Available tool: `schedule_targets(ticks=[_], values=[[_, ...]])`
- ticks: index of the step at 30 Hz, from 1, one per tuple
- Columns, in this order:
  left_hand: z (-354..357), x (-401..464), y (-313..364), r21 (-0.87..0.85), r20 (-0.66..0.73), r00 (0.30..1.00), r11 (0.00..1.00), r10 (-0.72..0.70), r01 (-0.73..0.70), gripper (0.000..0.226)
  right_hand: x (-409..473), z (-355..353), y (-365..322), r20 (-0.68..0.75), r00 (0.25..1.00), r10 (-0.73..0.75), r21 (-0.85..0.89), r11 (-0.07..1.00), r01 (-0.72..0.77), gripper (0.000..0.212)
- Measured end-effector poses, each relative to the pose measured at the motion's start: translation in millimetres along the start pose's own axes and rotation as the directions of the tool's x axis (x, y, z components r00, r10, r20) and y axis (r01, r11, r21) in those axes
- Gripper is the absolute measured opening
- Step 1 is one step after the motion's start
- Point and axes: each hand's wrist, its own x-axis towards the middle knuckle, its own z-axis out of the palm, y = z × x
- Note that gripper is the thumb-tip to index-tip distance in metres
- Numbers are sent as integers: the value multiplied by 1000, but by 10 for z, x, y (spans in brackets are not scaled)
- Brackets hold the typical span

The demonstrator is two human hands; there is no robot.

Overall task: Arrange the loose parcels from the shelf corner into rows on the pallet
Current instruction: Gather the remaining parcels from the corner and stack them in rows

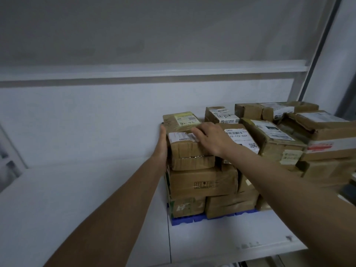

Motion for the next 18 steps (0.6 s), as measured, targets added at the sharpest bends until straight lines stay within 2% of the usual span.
schedule_targets(ticks=[6, 11, 15, 18], values=[[120, 35, -82, 2, 43, 999, 1000, 27, -28, 65, -22, 8, 73, 58, 998, -7, -80, 997, 12, 55], [99, 63, -121, -35, 66, 996, 998, 52, -50, 70, -64, -7, 93, 66, 998, -22, -45, 999, 25, 54], [7, 18, -196, -8, 4, 997, 997, 83, -83, 77, -131, -52, 143, -19, 1000, -21, 37, 999, 21, 49], [-66, -39, -368, 34, -80, 996, 999, 43, -40, 74, -204, -52, 155, -67, 998, -16, 62, 998, 20, 49]])
